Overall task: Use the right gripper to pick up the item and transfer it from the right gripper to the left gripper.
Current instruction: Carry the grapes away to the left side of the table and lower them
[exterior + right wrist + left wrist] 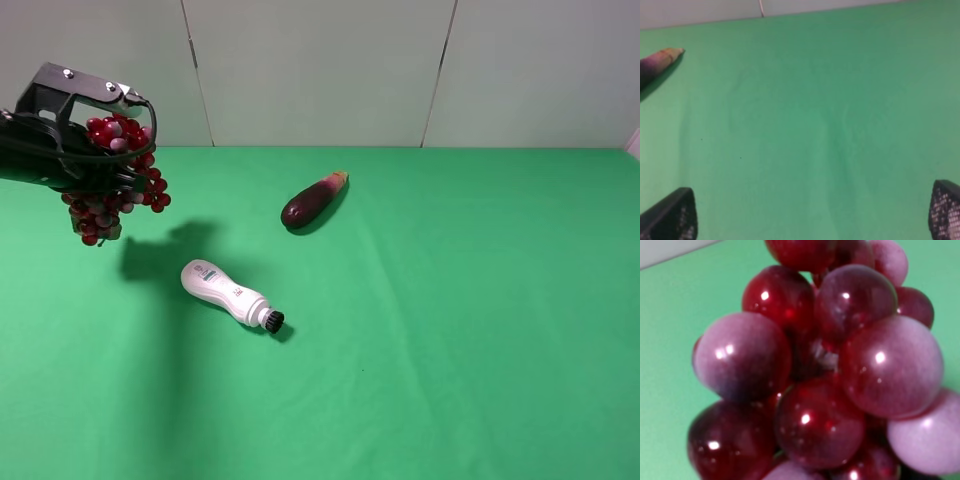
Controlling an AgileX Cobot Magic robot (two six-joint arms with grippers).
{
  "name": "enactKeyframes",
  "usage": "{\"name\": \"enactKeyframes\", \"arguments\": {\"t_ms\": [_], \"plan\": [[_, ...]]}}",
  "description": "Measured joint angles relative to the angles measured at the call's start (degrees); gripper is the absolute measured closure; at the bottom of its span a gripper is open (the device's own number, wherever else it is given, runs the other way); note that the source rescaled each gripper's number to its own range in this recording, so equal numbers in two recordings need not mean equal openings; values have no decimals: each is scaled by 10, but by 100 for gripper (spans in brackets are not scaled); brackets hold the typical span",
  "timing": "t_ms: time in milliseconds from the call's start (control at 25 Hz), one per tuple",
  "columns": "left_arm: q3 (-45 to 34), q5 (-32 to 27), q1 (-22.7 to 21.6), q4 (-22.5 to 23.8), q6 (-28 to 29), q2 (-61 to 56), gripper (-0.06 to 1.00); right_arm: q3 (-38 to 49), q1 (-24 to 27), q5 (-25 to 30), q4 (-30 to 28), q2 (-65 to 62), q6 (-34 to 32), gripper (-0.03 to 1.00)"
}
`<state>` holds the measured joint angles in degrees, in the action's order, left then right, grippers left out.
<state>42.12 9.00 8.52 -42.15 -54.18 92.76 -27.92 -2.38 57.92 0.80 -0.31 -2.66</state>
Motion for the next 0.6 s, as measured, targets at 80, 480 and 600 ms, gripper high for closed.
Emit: {"name": "enactKeyframes", "arguments": {"t_ms": [80, 480, 600], "plan": [[7, 11, 0, 33, 38, 23, 94, 0, 0, 0, 0, 0, 0, -3], [9, 57, 0, 67, 112, 118, 94, 0, 0, 0, 0, 0, 0, -3], [12, 65, 0, 67, 122, 136, 94, 0, 0, 1, 0, 0, 0, -3]]}}
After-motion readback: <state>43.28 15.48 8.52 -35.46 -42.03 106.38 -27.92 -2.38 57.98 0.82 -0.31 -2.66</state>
